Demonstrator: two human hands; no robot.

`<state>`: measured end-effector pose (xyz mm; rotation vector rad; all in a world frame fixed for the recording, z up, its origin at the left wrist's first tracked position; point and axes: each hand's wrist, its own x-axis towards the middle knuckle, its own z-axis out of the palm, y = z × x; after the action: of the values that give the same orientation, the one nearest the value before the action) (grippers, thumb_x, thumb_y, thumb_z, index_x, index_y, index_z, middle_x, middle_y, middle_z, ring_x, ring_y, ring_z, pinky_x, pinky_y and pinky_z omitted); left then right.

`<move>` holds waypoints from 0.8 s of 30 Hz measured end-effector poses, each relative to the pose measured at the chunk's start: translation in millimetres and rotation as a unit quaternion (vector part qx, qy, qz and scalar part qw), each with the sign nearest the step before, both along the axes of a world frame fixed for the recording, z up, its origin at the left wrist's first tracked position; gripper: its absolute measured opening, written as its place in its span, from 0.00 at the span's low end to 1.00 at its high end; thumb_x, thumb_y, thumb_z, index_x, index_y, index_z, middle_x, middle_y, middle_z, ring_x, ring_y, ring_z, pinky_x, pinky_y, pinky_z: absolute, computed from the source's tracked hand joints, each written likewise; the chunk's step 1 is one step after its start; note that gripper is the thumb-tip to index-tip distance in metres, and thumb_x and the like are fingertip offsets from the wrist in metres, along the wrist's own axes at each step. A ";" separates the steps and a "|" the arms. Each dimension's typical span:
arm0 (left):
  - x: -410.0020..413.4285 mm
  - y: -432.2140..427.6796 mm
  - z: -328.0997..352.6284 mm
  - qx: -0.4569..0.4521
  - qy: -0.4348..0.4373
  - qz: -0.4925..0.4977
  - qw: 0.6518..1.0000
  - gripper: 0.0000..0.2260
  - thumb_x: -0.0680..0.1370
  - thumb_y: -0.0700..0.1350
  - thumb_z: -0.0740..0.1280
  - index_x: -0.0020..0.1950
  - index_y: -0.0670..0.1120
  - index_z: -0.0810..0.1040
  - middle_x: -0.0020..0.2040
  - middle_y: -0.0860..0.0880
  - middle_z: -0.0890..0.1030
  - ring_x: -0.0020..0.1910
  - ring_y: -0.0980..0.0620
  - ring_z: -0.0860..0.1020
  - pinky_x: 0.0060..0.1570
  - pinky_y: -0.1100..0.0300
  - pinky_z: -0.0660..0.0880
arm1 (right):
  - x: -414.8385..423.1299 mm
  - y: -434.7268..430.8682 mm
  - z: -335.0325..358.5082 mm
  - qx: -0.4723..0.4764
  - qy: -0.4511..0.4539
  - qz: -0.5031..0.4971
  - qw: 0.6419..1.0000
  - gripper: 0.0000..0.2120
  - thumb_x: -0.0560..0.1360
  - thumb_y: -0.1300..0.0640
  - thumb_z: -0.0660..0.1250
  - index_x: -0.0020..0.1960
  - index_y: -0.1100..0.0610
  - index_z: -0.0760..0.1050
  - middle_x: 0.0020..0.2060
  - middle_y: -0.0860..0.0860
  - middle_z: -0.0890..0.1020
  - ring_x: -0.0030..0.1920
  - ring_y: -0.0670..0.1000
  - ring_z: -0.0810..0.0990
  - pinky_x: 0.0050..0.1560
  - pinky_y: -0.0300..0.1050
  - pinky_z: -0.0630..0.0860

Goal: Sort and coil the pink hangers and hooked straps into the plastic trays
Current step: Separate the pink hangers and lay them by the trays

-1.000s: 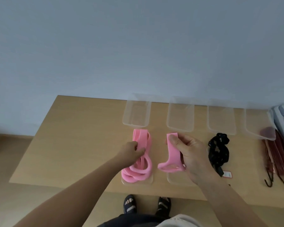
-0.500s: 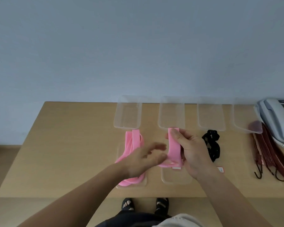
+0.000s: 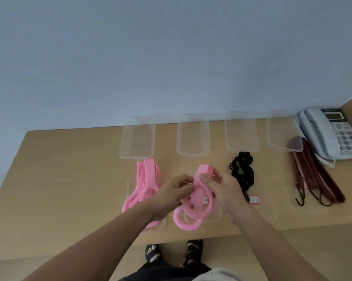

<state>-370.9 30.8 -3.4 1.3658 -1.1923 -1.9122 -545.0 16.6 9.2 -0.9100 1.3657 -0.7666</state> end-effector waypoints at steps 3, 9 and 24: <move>-6.0 -2.4 -13.0 0.028 -0.010 0.013 0.999 0.09 0.83 0.44 0.62 0.61 0.45 0.76 0.52 0.44 0.84 0.46 0.50 0.82 0.45 0.56 0.79 | -6.6 1.1 -17.2 0.028 0.078 0.050 0.995 0.19 0.77 0.56 0.69 0.67 0.56 0.74 0.48 0.49 0.85 0.48 0.48 0.84 0.47 0.39 0.80; -18.6 -14.3 -30.3 0.015 -0.020 0.073 0.997 0.13 0.82 0.40 0.62 0.62 0.55 0.76 0.43 0.49 0.83 0.40 0.52 0.80 0.37 0.61 0.76 | -9.9 -11.7 -37.6 -0.041 0.141 0.111 0.983 0.19 0.78 0.60 0.65 0.64 0.43 0.74 0.51 0.44 0.83 0.51 0.46 0.82 0.47 0.37 0.78; -36.2 -10.6 -56.6 -0.134 -0.478 -0.058 0.866 0.19 0.78 0.44 0.61 0.70 0.49 0.71 0.60 0.48 0.74 0.59 0.47 0.71 0.60 0.55 0.68 | -16.3 -22.0 -76.7 -0.132 0.314 0.224 0.913 0.07 0.76 0.56 0.67 0.53 0.46 0.76 0.44 0.41 0.77 0.45 0.45 0.78 0.44 0.41 0.77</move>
<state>-407.1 20.2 -60.0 2.1873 -1.9144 -0.9993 -561.4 -5.3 -67.6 -1.7220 1.5255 -0.3030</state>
